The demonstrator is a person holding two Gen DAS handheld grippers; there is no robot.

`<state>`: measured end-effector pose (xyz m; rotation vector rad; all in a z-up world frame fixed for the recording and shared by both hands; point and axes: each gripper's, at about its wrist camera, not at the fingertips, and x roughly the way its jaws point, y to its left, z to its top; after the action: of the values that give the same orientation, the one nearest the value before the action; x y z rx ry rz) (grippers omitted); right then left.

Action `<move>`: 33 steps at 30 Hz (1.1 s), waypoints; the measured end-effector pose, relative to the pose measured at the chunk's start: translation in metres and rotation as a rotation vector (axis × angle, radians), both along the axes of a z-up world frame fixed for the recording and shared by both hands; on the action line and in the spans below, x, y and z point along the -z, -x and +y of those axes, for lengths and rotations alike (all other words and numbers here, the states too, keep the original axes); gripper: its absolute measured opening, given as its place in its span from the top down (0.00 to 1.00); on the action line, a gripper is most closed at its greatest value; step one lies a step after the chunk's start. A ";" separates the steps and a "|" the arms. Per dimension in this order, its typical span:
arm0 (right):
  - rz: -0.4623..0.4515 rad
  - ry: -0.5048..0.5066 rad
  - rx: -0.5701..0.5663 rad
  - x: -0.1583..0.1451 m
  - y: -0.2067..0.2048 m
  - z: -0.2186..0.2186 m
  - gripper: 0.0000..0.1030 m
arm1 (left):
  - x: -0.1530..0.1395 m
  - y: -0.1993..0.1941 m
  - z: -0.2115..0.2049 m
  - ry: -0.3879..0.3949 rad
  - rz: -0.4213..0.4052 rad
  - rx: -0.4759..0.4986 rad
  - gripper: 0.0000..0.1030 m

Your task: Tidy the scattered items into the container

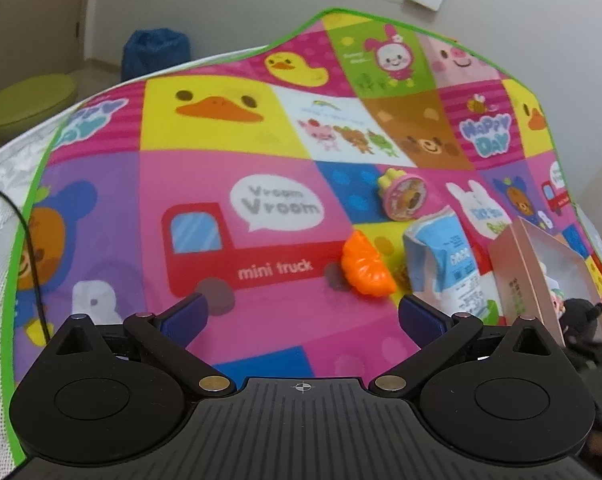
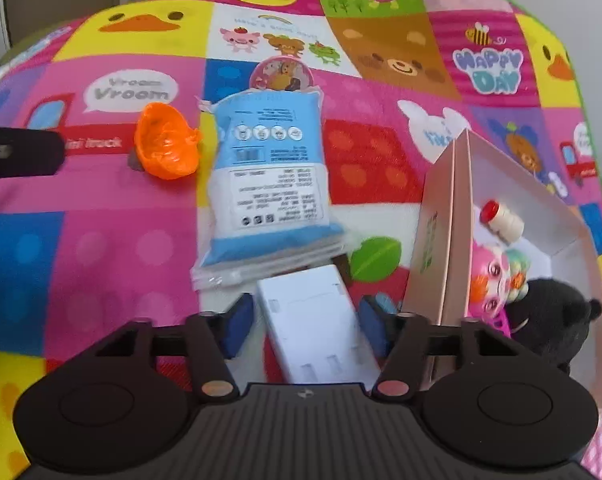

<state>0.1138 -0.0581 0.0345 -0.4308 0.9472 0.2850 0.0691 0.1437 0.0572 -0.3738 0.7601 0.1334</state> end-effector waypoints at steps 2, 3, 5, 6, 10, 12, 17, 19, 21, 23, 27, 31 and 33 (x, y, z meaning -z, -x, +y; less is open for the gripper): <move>0.024 -0.009 -0.043 -0.004 0.016 -0.004 0.50 | 0.000 0.000 0.001 0.001 0.002 0.001 0.00; 0.034 -0.004 -0.064 -0.005 0.025 -0.006 0.50 | 0.001 0.000 0.000 -0.002 0.003 0.007 0.00; 0.044 0.016 -0.098 -0.007 0.044 -0.012 0.54 | 0.001 0.000 -0.006 -0.013 0.003 0.041 0.00; 0.046 0.027 -0.110 -0.009 0.054 -0.017 0.60 | 0.001 0.001 -0.010 -0.019 0.004 0.073 0.00; 0.052 0.086 -0.054 -0.015 0.078 -0.053 0.61 | 0.003 0.005 -0.050 -0.033 0.006 0.358 0.00; 0.046 0.135 0.006 -0.013 0.086 -0.076 0.61 | 0.005 0.014 -0.077 -0.064 -0.002 0.535 0.00; 0.058 0.067 0.193 -0.019 0.105 -0.142 0.54 | 0.007 0.057 -0.133 -0.144 -0.055 0.903 0.00; 0.048 0.004 0.260 -0.024 0.117 -0.166 0.37 | 0.008 0.077 -0.151 -0.148 -0.074 1.033 0.00; 0.044 -0.062 0.315 -0.026 0.128 -0.186 0.30 | 0.012 0.095 -0.170 -0.183 -0.087 1.149 0.00; 0.055 -0.115 0.364 -0.023 0.135 -0.203 0.27 | 0.023 0.112 -0.189 -0.263 -0.094 1.237 0.00; 0.079 -0.202 0.438 -0.013 0.142 -0.223 0.22 | 0.049 0.138 -0.208 -0.441 -0.100 1.327 0.00; 0.101 -0.287 0.463 -0.008 0.142 -0.234 0.13 | 0.048 0.134 -0.207 -0.475 -0.118 1.297 0.00; 0.108 -0.290 0.462 -0.005 0.140 -0.234 0.12 | 0.045 0.126 -0.202 -0.520 -0.123 1.261 0.00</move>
<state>-0.0262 -0.2918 0.0399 0.0751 1.0628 0.0219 -0.0566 -0.0587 0.0119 0.6187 0.6930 -0.8588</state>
